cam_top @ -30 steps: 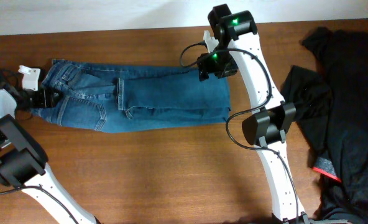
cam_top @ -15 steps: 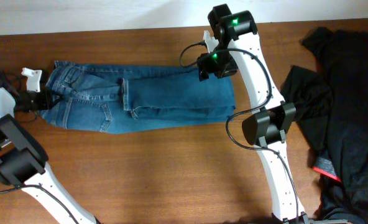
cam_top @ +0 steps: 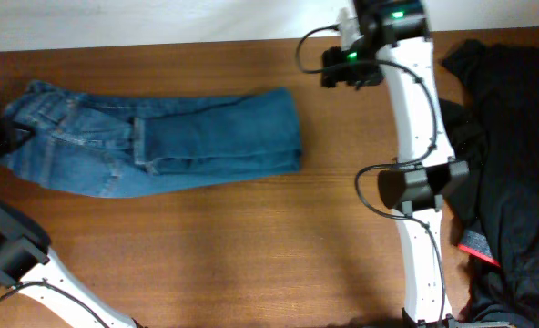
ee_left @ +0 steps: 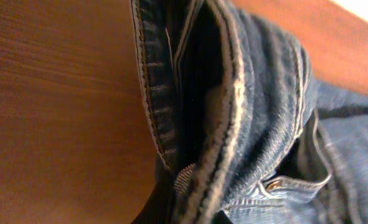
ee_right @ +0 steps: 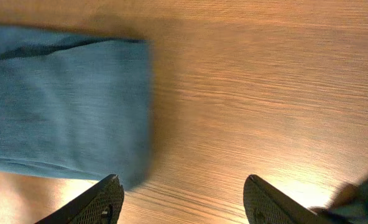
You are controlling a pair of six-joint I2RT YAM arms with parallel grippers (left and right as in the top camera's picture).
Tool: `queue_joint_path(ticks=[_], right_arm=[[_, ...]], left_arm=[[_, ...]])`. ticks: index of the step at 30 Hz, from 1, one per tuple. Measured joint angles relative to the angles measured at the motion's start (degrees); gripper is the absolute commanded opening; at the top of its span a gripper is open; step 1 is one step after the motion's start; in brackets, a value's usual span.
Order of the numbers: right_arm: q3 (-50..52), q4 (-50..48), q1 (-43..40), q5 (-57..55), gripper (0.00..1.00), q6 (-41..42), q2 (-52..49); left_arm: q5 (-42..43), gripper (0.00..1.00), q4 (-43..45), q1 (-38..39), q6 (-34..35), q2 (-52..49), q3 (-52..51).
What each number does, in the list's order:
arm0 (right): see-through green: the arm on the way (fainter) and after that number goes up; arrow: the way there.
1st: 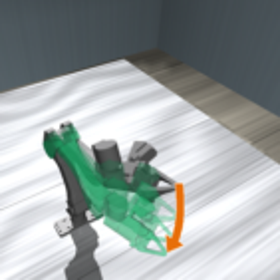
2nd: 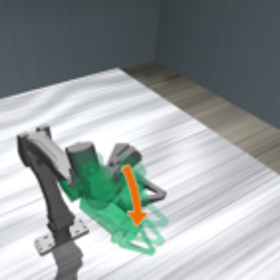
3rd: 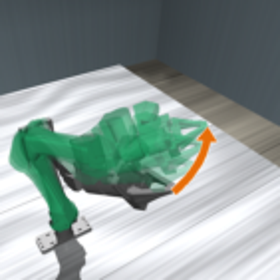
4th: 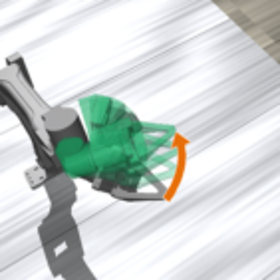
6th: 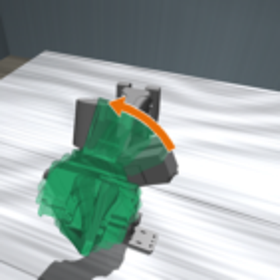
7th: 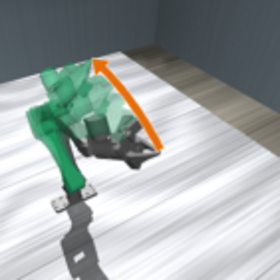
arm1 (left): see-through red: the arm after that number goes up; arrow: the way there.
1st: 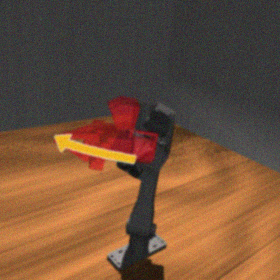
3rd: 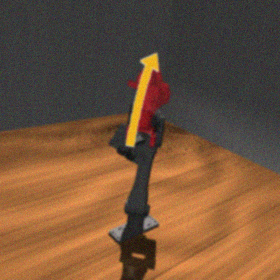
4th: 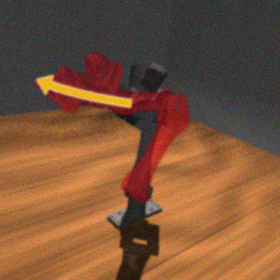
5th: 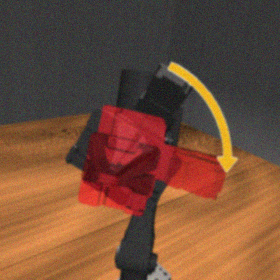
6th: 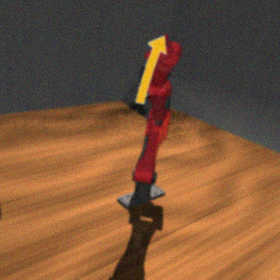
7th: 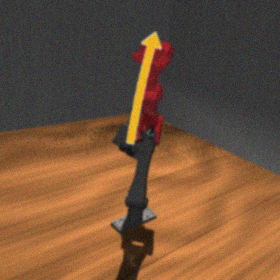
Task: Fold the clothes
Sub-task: 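Lift the waistband with the left gripper and fold it rightward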
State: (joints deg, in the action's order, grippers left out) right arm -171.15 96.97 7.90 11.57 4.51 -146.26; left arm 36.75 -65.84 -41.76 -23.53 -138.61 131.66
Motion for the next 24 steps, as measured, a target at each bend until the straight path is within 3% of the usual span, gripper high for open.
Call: queue_joint_path(ticks=[10,18,24], right_arm=[[-0.4,0.0,-3.5,0.5,0.67,0.0,0.6],[-0.4,0.0,-2.1,0.7,0.67,0.0,0.6],[-0.4,0.0,1.1,0.8,0.67,0.0,0.6]], left_arm=[[-2.0,0.0,-6.6,1.8,4.5,8.3,10.0],[-3.7,0.0,-8.4,16.9,5.1,15.9,12.2],[-10.0,0.0,-8.6,29.0,5.2,16.1,12.3]])
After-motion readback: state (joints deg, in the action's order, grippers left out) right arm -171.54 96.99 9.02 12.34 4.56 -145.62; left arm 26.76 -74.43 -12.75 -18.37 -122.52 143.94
